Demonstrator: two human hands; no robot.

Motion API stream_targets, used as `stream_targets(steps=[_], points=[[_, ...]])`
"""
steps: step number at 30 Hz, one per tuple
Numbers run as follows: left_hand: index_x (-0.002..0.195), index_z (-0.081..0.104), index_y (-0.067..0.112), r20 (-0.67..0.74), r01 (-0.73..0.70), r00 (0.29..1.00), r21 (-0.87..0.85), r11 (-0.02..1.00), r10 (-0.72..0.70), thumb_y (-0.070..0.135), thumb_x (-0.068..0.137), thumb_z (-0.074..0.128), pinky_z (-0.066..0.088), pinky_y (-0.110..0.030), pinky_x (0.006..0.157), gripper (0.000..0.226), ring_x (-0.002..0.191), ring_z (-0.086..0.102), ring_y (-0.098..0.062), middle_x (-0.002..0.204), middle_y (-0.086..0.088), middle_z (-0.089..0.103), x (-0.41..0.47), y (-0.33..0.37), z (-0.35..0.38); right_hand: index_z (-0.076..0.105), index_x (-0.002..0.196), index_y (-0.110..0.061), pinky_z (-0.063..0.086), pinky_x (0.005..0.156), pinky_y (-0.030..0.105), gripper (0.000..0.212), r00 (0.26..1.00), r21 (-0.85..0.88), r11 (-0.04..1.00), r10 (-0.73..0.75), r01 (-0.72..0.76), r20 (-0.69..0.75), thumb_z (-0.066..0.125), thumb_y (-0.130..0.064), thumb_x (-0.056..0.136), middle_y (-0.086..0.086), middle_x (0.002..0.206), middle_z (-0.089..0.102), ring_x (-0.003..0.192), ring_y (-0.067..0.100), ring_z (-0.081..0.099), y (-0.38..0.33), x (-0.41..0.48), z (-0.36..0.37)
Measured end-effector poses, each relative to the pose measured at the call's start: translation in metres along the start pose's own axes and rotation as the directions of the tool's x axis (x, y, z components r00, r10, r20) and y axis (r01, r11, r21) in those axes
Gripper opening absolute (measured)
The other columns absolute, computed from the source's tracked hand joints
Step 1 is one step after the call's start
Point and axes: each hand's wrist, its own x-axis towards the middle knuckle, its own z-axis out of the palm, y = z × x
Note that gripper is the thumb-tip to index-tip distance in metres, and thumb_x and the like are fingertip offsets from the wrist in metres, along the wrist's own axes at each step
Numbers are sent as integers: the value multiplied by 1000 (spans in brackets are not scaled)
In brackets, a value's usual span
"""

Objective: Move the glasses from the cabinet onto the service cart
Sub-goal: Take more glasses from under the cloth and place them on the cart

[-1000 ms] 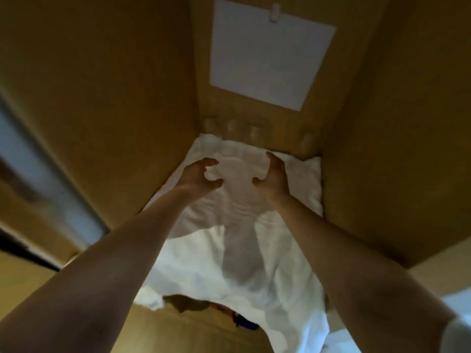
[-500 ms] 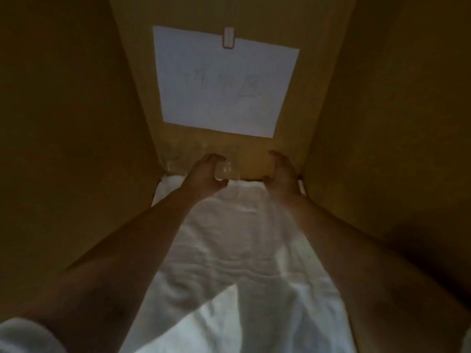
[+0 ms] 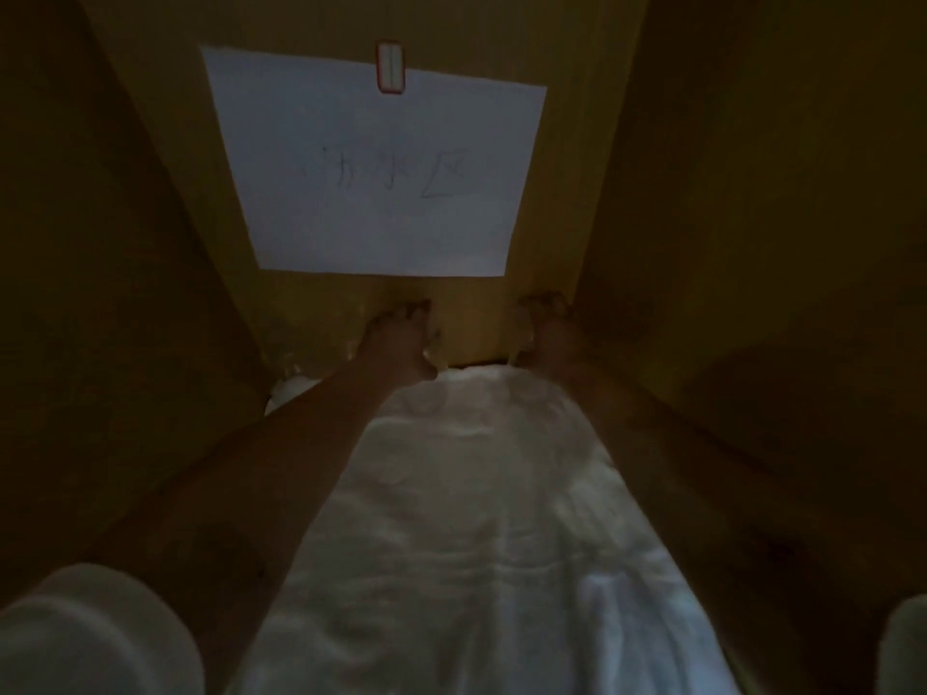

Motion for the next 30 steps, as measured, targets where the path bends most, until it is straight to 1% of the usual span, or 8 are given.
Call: stream_targets(steps=[3, 6, 9, 12, 19, 22, 27, 30], points=[[123, 47, 17, 84, -7, 996, -8, 1000, 8, 65, 47, 63, 40, -40, 98, 91, 116, 47, -31, 122, -6, 49, 10, -3, 5, 22, 149, -23, 25, 110, 43, 86, 994, -36, 998, 63, -60, 92, 70, -41, 80, 17, 153, 14, 139, 36, 18, 2, 3, -11], [127, 40, 8, 89, -15, 996, -174, 985, 31, 41, 60, 83, 44, -36, 91, 86, 111, 51, -28, 117, -7, 49, 3, 8, 8, 29, 146, -14, 33, 107, 42, 86, 988, 92, 991, 88, -100, 123, 76, -33, 77, 18, 150, 22, 135, 38, 30, 3, 2, -16], [132, 35, 7, 67, -66, 994, -260, 963, 86, 25, 64, 85, 46, -32, 87, 86, 112, 54, -28, 123, -10, 52, -10, 19, 12, 22, 143, -9, 40, 96, 37, 90, 988, 83, 990, 104, -114, 116, 73, -37, 75, 17, 143, 29, 127, 36, 40, -3, -13, -9], [138, 38, 11, -49, -170, 985, -209, 963, 163, 25, 66, 83, 39, -29, 92, 86, 121, 47, -25, 136, -8, 45, -34, 29, 19, 32, 135, -14, 41, 86, 32, 76, 993, 172, 978, 119, -121, 19, 73, -32, 74, 11, 133, 38, 120, 31, 45, -7, -37, -1], [124, 55, 17, -317, -335, 887, 60, 940, 336, 32, 55, 87, 42, -43, 98, 78, 121, 53, -26, 130, -6, 55, -107, 32, 84, 31, 142, -23, 38, 96, 39, 73, 967, 112, 984, 161, -141, -196, 65, -39, 80, 11, 148, 24, 128, 37, 32, -20, -106, 41], [115, 62, 18, -409, -406, 822, 67, 912, 396, 37, 69, 74, 39, -40, 101, 51, 119, 49, -22, 125, -4, 57, -133, 28, 110, 39, 139, -24, 48, 82, 44, 71, 965, 156, 977, 172, -142, -199, 68, -40, 77, 13, 148, 25, 125, 40, 32, -14, -141, 66], [107, 64, 10, -451, -299, 873, -197, 934, 185, 43, 82, 46, 40, -38, 98, 45, 114, 54, -31, 118, -11, 59, -144, 37, 104, 53, 127, -22, 51, 75, 43, 63, 937, 225, 956, 244, -189, -250, 54, -60, 77, 17, 139, 38, 111, 40, 50, -12, -168, 82], [119, 56, 5, -371, -49, 919, -443, 895, -133, 52, 82, 47, 40, -43, 96, 60, 116, 45, -37, 124, -18, 50, -131, 41, 82, 55, 119, -16, 48, 81, 40, 53, 918, 368, 898, 334, -241, -215, 58, -56, 83, 16, 125, 49, 106, 38, 54, -16, -146, 62]])
